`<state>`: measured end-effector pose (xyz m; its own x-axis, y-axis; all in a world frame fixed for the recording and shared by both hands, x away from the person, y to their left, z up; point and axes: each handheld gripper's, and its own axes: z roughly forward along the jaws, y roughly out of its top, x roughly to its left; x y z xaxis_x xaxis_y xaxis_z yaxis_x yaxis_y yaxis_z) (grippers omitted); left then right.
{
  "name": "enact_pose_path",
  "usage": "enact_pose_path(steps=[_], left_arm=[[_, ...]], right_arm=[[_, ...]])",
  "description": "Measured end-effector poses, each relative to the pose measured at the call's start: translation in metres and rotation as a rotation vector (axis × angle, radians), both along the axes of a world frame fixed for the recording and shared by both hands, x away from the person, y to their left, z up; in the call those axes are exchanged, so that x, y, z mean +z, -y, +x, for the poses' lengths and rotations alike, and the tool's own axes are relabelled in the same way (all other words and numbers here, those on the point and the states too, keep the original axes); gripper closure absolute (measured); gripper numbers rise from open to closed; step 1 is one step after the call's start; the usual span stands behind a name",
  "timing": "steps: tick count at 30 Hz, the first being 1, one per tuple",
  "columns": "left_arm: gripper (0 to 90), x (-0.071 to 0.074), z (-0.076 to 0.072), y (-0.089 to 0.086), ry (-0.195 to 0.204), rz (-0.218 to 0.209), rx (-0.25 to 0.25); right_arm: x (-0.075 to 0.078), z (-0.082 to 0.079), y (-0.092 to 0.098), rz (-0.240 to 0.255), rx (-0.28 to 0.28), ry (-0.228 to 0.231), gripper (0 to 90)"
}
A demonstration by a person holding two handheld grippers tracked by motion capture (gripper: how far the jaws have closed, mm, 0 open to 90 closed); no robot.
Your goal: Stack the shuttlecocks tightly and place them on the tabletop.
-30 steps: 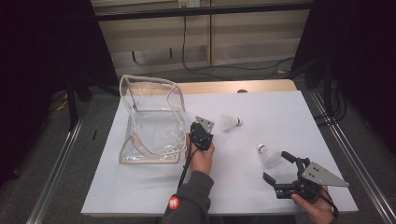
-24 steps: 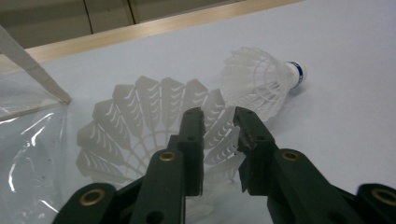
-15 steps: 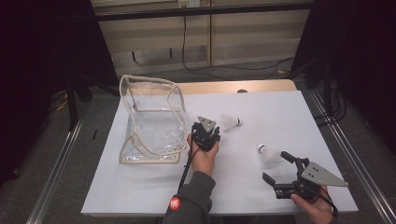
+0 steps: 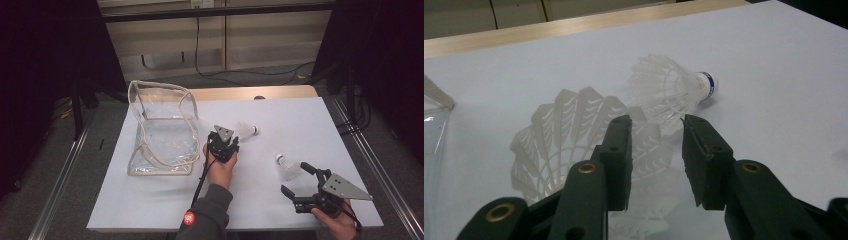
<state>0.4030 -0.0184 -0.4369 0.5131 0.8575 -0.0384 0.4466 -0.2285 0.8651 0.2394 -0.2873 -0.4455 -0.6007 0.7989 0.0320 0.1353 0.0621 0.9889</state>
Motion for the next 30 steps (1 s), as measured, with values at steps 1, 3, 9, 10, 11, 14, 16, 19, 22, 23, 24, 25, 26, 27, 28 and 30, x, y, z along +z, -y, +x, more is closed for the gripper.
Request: enact_pose_path(steps=[1,3,9,10,11,14,16,19,22,23,24,25,26,27,28,30], left_arm=[[63.9,0.0,0.0,0.0,-0.006,0.004,0.003],[63.8,0.001,0.0,0.0,-0.008,-0.002,0.003],[67.3,0.01,-0.001,0.005,-0.024,-0.011,-0.002],[67.3,0.011,-0.001,0.006,-0.032,-0.016,0.001],[70.2,0.013,0.0,0.006,-0.047,-0.017,0.008],[81.1,0.014,0.0,0.008,-0.07,0.01,0.013],[86.0,0.013,0.001,0.008,-0.075,0.01,0.018],[88.3,0.011,0.003,0.008,-0.09,0.02,0.016],[89.5,0.008,0.005,0.008,-0.098,0.022,0.018],[90.0,0.008,0.005,0.009,-0.101,0.017,0.022],[90.0,0.008,0.006,0.009,-0.1,0.016,0.018],[90.0,0.007,0.006,0.009,-0.102,0.015,0.019],[90.0,0.007,0.006,0.01,-0.099,0.016,0.019],[90.0,0.007,0.007,0.01,-0.101,0.019,0.018],[90.0,0.007,0.007,0.011,-0.103,0.018,0.017],[90.0,0.005,0.008,0.012,-0.107,0.027,0.017]], right_arm=[[0.0,0.0,0.0,0.001,-0.001,0.001,1.7],[0.0,0.0,0.0,-0.001,0.0,0.002,1.7],[0.0,0.0,0.0,0.001,0.0,0.002,1.7],[0.0,0.0,0.0,0.001,0.0,0.002,1.7],[0.0,0.0,0.0,0.002,-0.001,0.001,1.7],[0.0,0.0,0.0,0.0,0.0,0.0,1.7],[0.0,0.0,0.0,0.001,0.0,0.001,1.7],[0.0,0.0,0.001,0.004,0.001,0.002,1.7],[0.001,0.0,0.001,0.004,-0.001,0.002,1.7],[0.001,0.0,0.001,0.003,-0.001,0.003,1.7],[0.001,0.0,0.001,0.002,-0.001,0.003,1.8],[0.001,-0.001,0.0,0.004,0.001,0.001,1.7],[0.0,0.0,0.0,0.001,0.0,0.002,1.8],[0.0,0.0,0.0,0.0,0.001,0.002,1.8],[0.0,0.0,0.0,-0.001,0.002,0.002,1.7],[0.0,0.0,0.0,-0.001,0.001,0.003,1.8]])
